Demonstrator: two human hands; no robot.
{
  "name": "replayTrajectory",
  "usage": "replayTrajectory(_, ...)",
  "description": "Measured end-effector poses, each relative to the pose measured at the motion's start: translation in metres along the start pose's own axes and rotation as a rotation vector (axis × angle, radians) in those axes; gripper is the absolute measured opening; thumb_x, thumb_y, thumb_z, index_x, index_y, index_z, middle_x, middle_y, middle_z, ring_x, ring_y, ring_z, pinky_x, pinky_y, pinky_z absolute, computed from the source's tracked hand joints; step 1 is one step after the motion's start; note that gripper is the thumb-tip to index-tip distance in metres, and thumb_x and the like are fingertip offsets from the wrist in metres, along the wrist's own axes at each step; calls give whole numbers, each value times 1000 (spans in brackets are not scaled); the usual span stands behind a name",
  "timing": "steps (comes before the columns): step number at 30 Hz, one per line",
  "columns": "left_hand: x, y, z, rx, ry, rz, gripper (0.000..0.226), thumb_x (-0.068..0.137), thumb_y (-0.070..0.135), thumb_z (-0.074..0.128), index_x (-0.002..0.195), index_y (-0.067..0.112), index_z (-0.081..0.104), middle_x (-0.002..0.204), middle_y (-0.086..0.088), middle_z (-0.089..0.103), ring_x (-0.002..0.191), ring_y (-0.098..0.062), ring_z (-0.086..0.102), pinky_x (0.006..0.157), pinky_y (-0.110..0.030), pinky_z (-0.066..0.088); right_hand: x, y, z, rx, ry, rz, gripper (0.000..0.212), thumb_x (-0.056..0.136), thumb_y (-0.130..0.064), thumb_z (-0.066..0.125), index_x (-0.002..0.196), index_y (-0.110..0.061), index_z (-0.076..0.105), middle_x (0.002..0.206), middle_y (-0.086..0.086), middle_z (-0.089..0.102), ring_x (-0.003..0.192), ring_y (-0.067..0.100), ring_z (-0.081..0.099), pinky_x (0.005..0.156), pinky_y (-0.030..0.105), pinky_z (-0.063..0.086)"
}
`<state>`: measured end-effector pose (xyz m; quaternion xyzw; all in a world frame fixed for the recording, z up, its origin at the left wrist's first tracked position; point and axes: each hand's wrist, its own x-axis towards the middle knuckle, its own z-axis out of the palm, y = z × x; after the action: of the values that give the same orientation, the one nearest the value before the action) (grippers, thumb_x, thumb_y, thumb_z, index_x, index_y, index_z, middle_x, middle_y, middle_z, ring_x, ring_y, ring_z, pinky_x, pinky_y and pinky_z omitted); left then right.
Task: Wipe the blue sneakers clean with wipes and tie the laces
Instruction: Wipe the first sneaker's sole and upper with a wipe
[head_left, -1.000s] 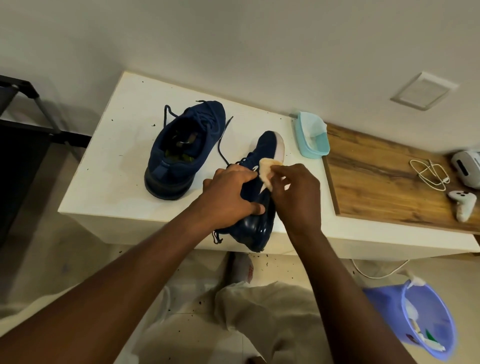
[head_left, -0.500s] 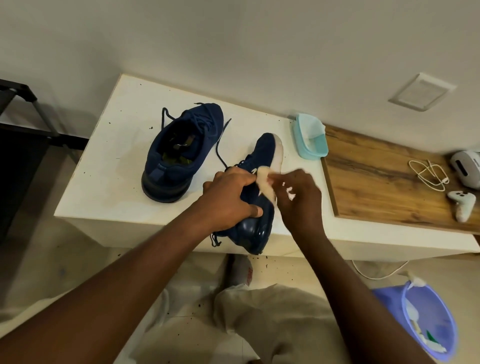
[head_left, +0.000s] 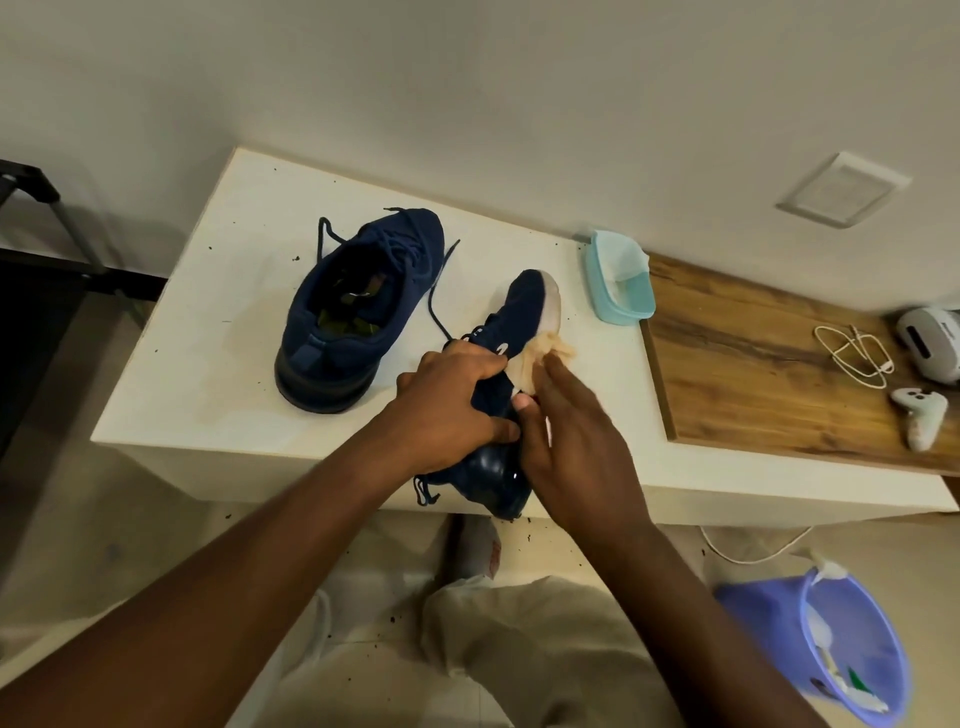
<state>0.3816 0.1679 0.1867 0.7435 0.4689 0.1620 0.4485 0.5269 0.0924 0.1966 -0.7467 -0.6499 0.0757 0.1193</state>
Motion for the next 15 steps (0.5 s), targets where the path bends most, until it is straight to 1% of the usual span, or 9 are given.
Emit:
replayTrajectory(2, 2, -1, 1, 11, -4, 11, 56, 83, 30, 77, 136, 31, 59, 145, 5, 47, 131, -23, 46, 110, -51, 37, 5, -6, 1, 44, -109, 34, 58, 107, -47, 24, 158, -22, 19, 166, 0, 16, 152, 15, 16, 123, 37, 12)
replayTrajectory(3, 2, -1, 1, 18, -5, 17, 52, 84, 28, 76, 133, 34, 60, 144, 6, 47, 130, -23, 47, 109, -51, 38, 10, -7, 3, 32, -136, 33, 61, 106, -51, 19, 159, -22, 12, 167, 0, 8, 153, 14, 8, 124, 38, 6)
replayTrajectory(5, 2, -1, 0, 6, -7, 22, 46, 83, 29, 77, 126, 36, 62, 140, 8, 49, 127, -22, 49, 108, -52, 38, 24, -1, 6, 3, -158, 26, 66, 105, -55, 14, 160, -22, 1, 167, 0, -6, 154, 14, -2, 124, 43, 1)
replayTrajectory(6, 1, 0, 0, 5, -13, 22, 48, 82, 32, 79, 126, 36, 62, 139, 8, 49, 128, -22, 48, 108, -52, 38, 34, 4, 7, -14, -162, 29, 67, 104, -56, 13, 160, -21, -2, 167, 0, -10, 154, 14, -5, 123, 45, 0)
replayTrajectory(7, 1, 1, -1, 13, -24, 19, 50, 81, 34, 81, 128, 33, 62, 139, 9, 49, 128, -21, 47, 109, -52, 37, 46, 9, 7, -23, -154, 33, 68, 104, -56, 13, 160, -20, 0, 167, 0, -11, 153, 14, -7, 122, 48, -1)
replayTrajectory(10, 3, 1, -2, 38, -37, 4, 51, 81, 35, 81, 127, 25, 61, 138, 6, 49, 127, -23, 48, 109, -52, 38, 89, 18, 5, -11, -128, 22, 68, 104, -57, 15, 159, -16, 17, 168, 0, -4, 154, 16, -7, 121, 55, 1)
replayTrajectory(13, 3, 1, -3, 29, -31, -2, 50, 81, 35, 82, 126, 24, 61, 137, 5, 50, 125, -22, 50, 108, -52, 39, 104, 19, 4, -65, -133, -27, 65, 106, -52, 18, 159, -15, 15, 168, 2, 0, 154, 18, -2, 123, 55, 5)
replayTrajectory(15, 2, 0, -3, 12, -26, -5, 54, 81, 34, 82, 129, 21, 61, 138, 5, 50, 127, -21, 49, 110, -50, 37, 86, 19, 2, -89, -120, -70, 61, 108, -47, 20, 160, -16, 11, 168, 1, -2, 154, 18, -2, 124, 50, 3)
